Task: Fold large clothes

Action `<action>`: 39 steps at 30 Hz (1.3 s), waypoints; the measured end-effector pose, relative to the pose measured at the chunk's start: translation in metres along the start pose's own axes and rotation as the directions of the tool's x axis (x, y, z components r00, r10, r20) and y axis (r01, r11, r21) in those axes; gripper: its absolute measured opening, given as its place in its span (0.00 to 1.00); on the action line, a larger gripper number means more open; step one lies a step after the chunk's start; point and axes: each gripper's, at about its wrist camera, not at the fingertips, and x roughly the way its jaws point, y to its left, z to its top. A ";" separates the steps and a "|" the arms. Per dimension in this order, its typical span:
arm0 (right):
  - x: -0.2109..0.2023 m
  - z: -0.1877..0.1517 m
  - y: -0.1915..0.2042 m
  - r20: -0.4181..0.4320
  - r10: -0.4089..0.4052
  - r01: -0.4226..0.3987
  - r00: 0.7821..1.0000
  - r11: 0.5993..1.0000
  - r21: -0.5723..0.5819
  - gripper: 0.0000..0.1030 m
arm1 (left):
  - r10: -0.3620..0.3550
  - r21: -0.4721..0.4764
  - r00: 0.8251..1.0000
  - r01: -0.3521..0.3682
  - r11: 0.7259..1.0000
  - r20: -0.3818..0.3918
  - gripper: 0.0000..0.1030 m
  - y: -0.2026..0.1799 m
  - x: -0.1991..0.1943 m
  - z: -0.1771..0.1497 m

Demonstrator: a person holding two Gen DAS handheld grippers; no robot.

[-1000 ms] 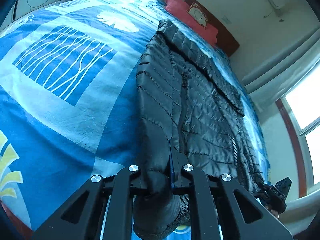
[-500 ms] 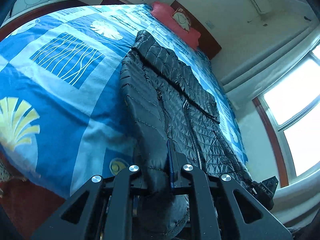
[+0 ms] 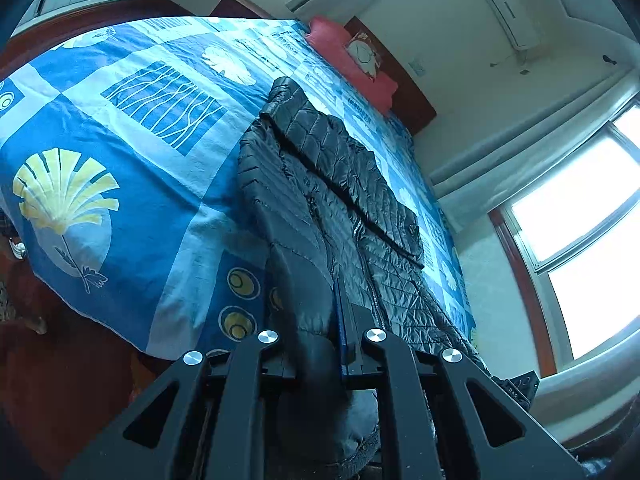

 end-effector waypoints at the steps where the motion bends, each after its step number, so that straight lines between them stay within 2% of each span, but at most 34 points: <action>1: 0.000 0.001 0.002 0.003 0.004 -0.004 1.000 1.000 -0.003 0.10 | -0.002 0.005 1.000 0.002 1.000 0.002 0.11 -0.001 -0.003 -0.001; 7: -0.001 0.010 0.014 0.022 0.049 -0.048 0.999 0.998 -0.033 0.10 | -0.045 0.047 0.999 0.044 0.998 0.029 0.11 -0.014 -0.007 0.015; 12: 0.007 0.033 0.028 0.029 0.105 -0.103 0.994 0.993 -0.059 0.10 | -0.100 0.095 0.994 0.096 0.991 0.033 0.11 -0.030 0.003 0.046; 17: 0.034 0.080 0.050 0.041 0.191 -0.186 0.981 0.978 -0.095 0.10 | -0.151 0.133 0.987 0.144 0.981 0.046 0.11 -0.046 0.022 0.092; 24: 0.093 0.162 0.082 0.046 0.208 -0.198 0.977 0.966 -0.164 0.10 | -0.135 0.199 0.989 0.120 0.973 0.064 0.11 -0.066 0.071 0.168; 27: 0.127 0.198 0.085 0.063 0.191 -0.179 0.980 0.972 -0.153 0.11 | -0.125 0.168 0.990 0.113 0.979 0.062 0.11 -0.063 0.100 0.198; 32: 0.193 0.247 0.075 0.061 0.123 -0.116 0.990 0.986 -0.119 0.11 | -0.068 0.132 0.997 0.063 0.989 0.038 0.11 -0.057 0.169 0.251; 36: 0.246 0.281 0.053 0.052 0.059 -0.056 0.997 0.996 -0.071 0.11 | -0.009 0.114 1.000 0.007 0.993 0.013 0.11 -0.049 0.225 0.282; 39: 0.288 0.300 0.026 0.029 -0.019 0.020 0.999 0.999 -0.031 0.12 | 0.043 0.090 0.999 -0.042 0.995 -0.011 0.11 -0.040 0.270 0.298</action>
